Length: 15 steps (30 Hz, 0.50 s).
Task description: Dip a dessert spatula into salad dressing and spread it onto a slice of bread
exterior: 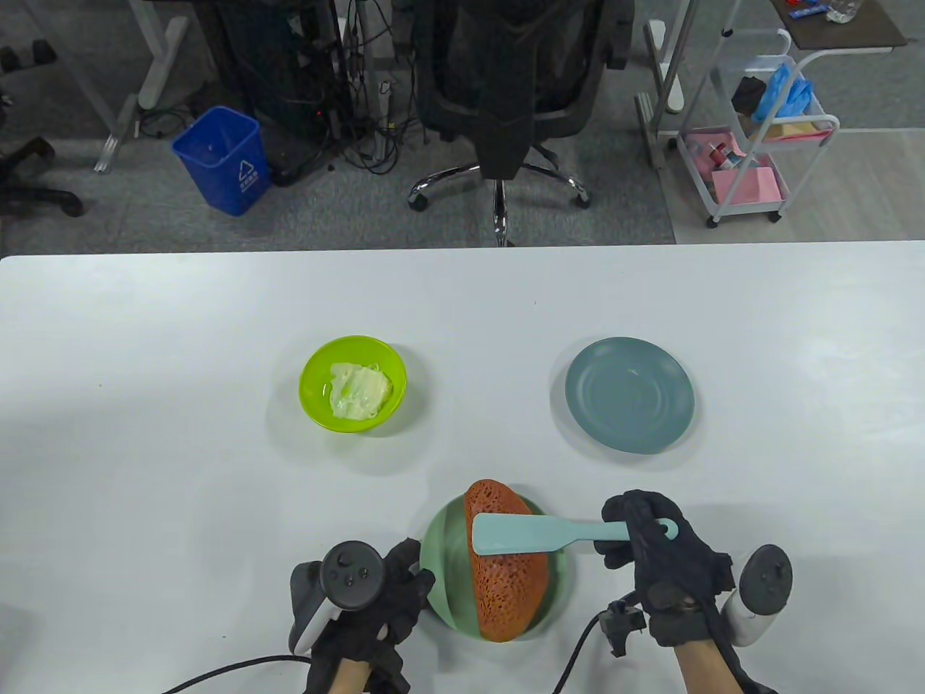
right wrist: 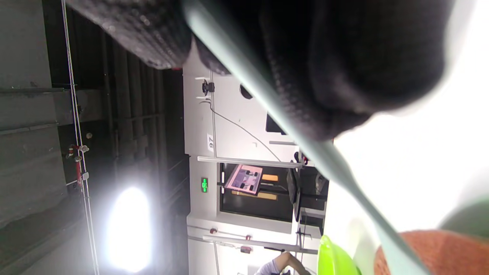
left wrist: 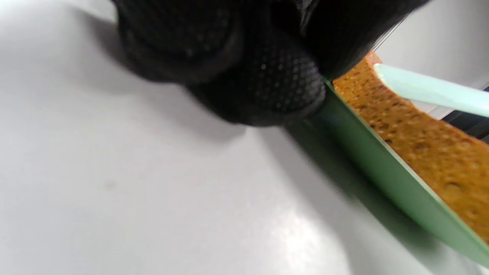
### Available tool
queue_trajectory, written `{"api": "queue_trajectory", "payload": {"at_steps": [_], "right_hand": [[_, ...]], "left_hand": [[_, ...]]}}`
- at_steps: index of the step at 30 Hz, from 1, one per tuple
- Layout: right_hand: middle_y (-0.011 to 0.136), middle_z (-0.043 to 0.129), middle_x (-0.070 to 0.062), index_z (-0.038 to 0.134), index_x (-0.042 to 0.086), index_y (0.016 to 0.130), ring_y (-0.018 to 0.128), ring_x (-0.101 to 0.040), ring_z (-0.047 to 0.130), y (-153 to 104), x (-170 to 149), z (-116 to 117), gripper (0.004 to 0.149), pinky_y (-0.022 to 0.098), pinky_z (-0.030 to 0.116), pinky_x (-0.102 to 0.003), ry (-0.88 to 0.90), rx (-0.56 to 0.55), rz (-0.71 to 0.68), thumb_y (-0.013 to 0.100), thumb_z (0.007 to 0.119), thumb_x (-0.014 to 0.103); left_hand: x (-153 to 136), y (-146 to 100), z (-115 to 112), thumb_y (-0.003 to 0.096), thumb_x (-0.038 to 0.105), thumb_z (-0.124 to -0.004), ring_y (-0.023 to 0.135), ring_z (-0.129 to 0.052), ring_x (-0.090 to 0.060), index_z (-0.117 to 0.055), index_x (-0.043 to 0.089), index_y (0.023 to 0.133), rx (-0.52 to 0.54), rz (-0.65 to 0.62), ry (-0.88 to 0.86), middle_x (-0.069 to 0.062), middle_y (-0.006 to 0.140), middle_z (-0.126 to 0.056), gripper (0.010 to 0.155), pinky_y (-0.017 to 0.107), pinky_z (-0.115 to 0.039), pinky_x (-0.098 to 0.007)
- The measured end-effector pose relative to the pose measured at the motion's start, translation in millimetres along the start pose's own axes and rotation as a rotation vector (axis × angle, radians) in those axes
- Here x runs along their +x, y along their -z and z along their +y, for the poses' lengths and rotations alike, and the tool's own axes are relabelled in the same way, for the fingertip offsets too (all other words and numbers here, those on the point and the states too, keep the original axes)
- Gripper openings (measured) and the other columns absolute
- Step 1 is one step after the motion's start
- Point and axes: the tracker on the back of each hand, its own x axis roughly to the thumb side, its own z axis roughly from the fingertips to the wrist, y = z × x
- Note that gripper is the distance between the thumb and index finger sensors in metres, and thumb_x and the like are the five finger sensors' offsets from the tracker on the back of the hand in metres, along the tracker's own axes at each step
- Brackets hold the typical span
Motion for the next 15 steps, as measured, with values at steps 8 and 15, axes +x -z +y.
{"api": "queue_trajectory", "payload": {"at_steps": [8, 15], "right_hand": [[0.076, 0.083, -0.025, 0.078, 0.006, 0.081, 0.039, -0.045, 0.1, -6.6, 14.2, 3.9, 0.038, 0.022, 0.087, -0.044, -0.133, -0.029, -0.063, 0.061, 0.078, 0.037], [0.074, 0.084, -0.025, 0.078, 0.005, 0.08, 0.036, -0.043, 0.1, -13.1, 26.0, 8.4, 0.037, 0.02, 0.086, -0.043, -0.232, -0.073, -0.107, 0.061, 0.077, 0.037]], "left_hand": [[-0.2, -0.1, 0.1, 0.0621, 0.043, -0.079, 0.036, -0.108, -0.007, -0.069, 0.008, 0.108, -0.001, 0.001, -0.001, 0.006, 0.065, -0.1, 0.058, 0.028, -0.095, -0.027], [-0.1, 0.0, 0.2, 0.062, 0.043, -0.079, 0.036, -0.108, -0.007, -0.068, 0.008, 0.108, 0.001, 0.001, 0.001, 0.006, 0.065, -0.1, 0.058, 0.028, -0.095, -0.027]]}}
